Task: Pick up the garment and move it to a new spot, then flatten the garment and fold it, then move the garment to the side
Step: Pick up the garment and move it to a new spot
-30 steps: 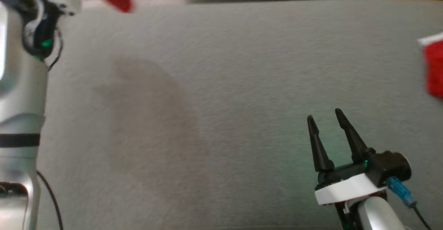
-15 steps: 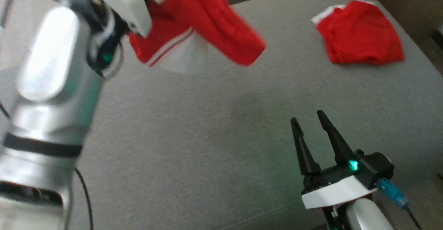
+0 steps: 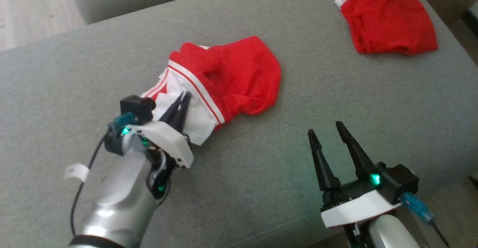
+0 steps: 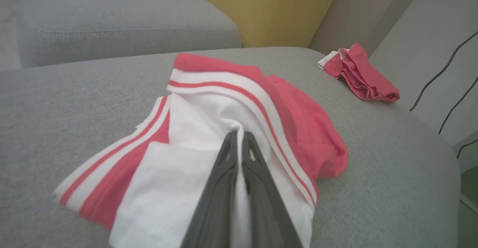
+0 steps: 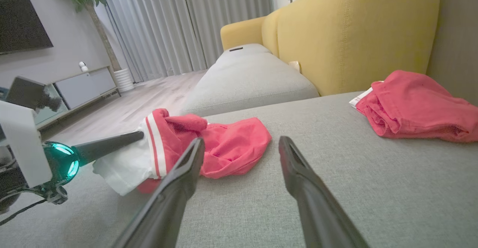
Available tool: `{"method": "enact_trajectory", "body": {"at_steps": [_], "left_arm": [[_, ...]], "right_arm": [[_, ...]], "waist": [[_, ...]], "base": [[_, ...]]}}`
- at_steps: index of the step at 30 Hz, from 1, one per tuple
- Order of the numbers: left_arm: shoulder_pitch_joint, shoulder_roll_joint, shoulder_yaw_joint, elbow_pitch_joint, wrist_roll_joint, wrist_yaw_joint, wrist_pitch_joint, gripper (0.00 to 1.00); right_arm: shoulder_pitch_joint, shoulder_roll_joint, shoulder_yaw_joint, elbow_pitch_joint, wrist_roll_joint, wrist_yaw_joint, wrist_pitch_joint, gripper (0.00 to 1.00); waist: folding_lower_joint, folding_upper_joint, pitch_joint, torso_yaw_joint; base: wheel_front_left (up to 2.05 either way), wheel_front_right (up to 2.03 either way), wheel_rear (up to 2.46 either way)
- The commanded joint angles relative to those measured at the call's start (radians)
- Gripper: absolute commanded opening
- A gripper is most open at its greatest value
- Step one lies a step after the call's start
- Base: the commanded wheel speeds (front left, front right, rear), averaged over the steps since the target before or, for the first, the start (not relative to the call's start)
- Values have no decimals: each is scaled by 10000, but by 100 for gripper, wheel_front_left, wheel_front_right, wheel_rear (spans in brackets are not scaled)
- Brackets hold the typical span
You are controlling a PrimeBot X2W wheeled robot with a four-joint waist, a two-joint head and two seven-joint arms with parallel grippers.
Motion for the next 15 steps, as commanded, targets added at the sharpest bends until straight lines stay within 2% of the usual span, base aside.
{"method": "enact_trajectory", "body": {"at_steps": [1, 2, 3, 7, 10, 15], "left_arm": [[-332, -62, 241, -179, 34, -41, -317, 13], [-184, -162, 249, -155, -29, -46, -395, 60], [-33, -244, 264, -207, -69, -50, -447, 100], [920, -397, 1033, -1716, 440, 229, -489, 100], [2656, -489, 2039, -3536, 1161, 507, -493, 100], [4573, -503, 2956, -4617, 2398, 619, -494, 100]], "right_arm": [[-249, 18, 119, -206, -150, 65, -55, 100], [-187, 18, 99, -154, -189, 65, -55, 100], [-107, 18, 62, -105, -207, 65, -55, 100], [244, 18, 22, 53, -138, 65, -55, 100], [455, 18, -25, 202, 142, 65, -55, 100], [639, 18, -436, 434, 178, 65, -55, 100]], "waist": [[1, 0, -210, 308], [1, 0, -316, 426], [1, 0, -459, 575], [1, 0, -1093, 1184], [1, 0, -1618, 1751], [1, 0, -2175, 2418]], "base": [[0, 0, 0], [0, 0, 0], [0, 0, 0], [0, 0, 0], [0, 0, 0], [0, 0, 0]]}}
